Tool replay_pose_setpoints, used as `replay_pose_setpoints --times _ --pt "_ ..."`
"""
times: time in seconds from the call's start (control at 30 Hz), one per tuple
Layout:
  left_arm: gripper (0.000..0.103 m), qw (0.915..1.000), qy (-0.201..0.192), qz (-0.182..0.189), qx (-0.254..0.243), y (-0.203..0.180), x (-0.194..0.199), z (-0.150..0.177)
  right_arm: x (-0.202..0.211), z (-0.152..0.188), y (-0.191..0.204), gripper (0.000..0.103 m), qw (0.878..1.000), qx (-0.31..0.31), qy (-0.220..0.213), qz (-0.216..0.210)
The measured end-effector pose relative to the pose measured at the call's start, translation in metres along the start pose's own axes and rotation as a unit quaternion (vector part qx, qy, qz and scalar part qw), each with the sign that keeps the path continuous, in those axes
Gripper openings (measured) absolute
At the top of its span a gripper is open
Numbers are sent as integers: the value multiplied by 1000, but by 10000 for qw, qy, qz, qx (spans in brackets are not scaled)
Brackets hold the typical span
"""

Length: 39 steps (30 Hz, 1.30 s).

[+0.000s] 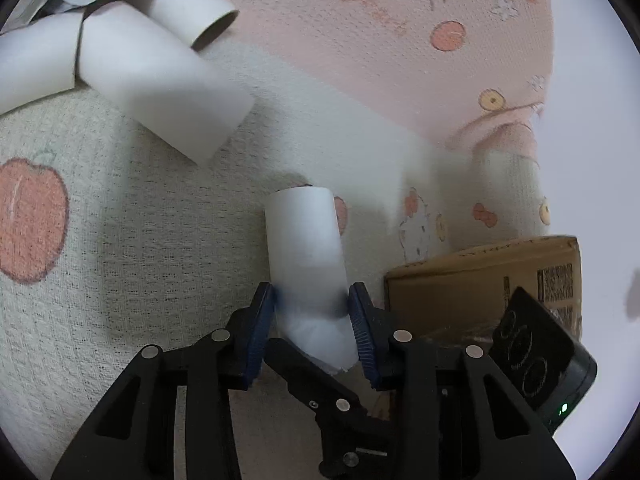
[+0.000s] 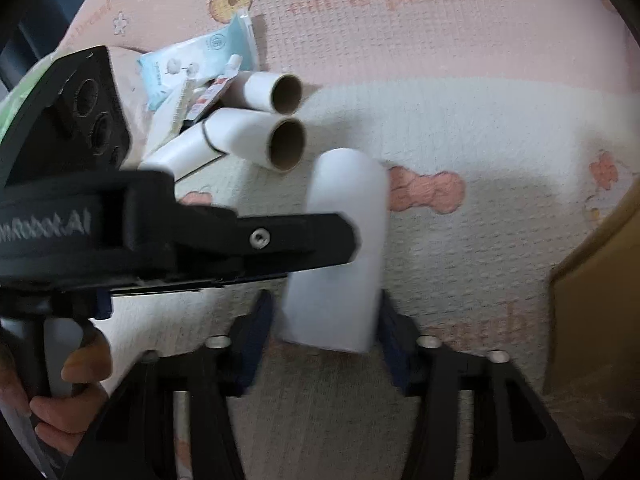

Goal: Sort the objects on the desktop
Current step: 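Carry the upright tube with both grippers over the cardboard box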

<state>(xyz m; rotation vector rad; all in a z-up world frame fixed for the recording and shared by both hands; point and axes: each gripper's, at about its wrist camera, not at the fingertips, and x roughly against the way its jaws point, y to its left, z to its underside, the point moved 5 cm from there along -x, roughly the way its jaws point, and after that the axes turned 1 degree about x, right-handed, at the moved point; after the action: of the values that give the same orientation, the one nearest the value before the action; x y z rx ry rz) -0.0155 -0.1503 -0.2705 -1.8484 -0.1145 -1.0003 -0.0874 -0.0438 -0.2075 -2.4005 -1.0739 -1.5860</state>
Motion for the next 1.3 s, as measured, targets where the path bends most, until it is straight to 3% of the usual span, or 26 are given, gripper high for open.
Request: replay_pose_setpoints --times 0.33,0.5,0.77,1.03,1.3 --pt "42 9994 -39 235 -261 -17 15 8 21 0 7 42 9996 132 -204 127" --pt "44 9990 -132 388 -185 -30 24 1 46 1 4 41 9987 -39 -501 32" --pt "44 9963 -327 585 -537 -64 44 -4 82 -7 7 41 9963 19 -853 93" --pt "44 9843 -763 535 -1498 -120 85 1 131 -16 24 41 9901 219 -1371 226" --pt "44 9717 -926 717 -2054 -169 123 1 181 -33 36 41 9809 398 -1839 496"
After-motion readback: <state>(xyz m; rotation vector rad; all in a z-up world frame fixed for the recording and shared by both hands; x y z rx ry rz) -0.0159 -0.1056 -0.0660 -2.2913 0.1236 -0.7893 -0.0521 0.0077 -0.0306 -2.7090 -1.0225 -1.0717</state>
